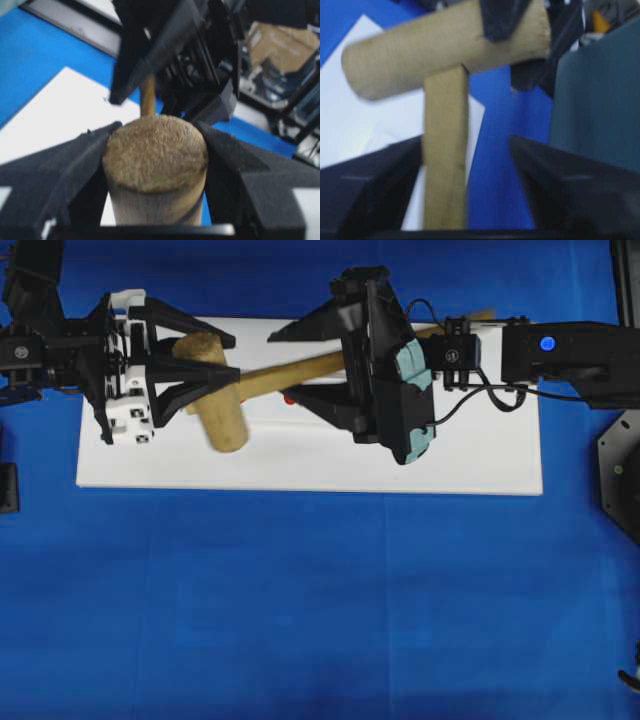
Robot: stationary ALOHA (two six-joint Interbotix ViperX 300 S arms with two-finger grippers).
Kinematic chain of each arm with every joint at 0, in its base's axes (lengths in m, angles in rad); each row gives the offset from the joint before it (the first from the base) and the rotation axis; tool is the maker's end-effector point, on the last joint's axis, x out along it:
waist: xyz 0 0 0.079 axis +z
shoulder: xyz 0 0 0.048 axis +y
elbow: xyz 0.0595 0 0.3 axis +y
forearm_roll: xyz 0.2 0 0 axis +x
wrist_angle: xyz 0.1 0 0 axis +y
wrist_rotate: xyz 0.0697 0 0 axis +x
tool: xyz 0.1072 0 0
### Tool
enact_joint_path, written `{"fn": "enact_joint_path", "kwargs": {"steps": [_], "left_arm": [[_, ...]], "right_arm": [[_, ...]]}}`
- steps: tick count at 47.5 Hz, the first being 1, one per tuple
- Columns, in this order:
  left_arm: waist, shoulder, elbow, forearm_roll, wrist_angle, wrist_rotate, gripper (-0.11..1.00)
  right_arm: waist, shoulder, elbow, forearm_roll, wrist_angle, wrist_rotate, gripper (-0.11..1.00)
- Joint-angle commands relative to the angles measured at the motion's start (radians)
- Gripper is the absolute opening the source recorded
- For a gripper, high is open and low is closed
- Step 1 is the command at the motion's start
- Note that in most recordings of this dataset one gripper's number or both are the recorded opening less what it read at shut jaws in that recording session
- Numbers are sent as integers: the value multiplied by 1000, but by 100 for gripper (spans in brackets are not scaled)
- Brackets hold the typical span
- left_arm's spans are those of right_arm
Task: Hit the mark with a hammer.
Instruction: 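Bring the left gripper in and grasp the mallet head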
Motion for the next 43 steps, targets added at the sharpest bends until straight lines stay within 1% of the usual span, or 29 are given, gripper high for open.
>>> {"fn": "enact_joint_path", "kwargs": {"steps": [1,4,6,10,14,20,25,27,32,38,43], "left_arm": [[2,-25,-6,5,8,20,47],[2,-28,-3,6,21,51,47],[2,-31,0,8,31,81,47],[2,-38,5,8,46,156,47],[2,-41,8,8,58,241,47],[2,-44,8,8,89,379,47],[2,-44,5,8,107,453,47],[0,-43,2,8,112,469,47],[-3,-44,0,6,115,491,47],[-11,-46,-3,6,115,492,47],[-26,-49,-9,8,115,494,47]], "right_arm": [[3,-44,-21,17,29,5,78],[3,-60,-21,35,63,14,91],[2,-72,-21,54,92,29,94],[2,-98,-20,97,149,72,91],[3,-117,-12,137,209,127,92],[3,-126,-2,161,273,204,93],[5,-126,0,164,305,261,93],[6,-126,0,164,314,284,93],[6,-120,3,164,313,304,92],[6,-81,5,164,282,307,92],[6,-17,5,166,227,310,93]]}}
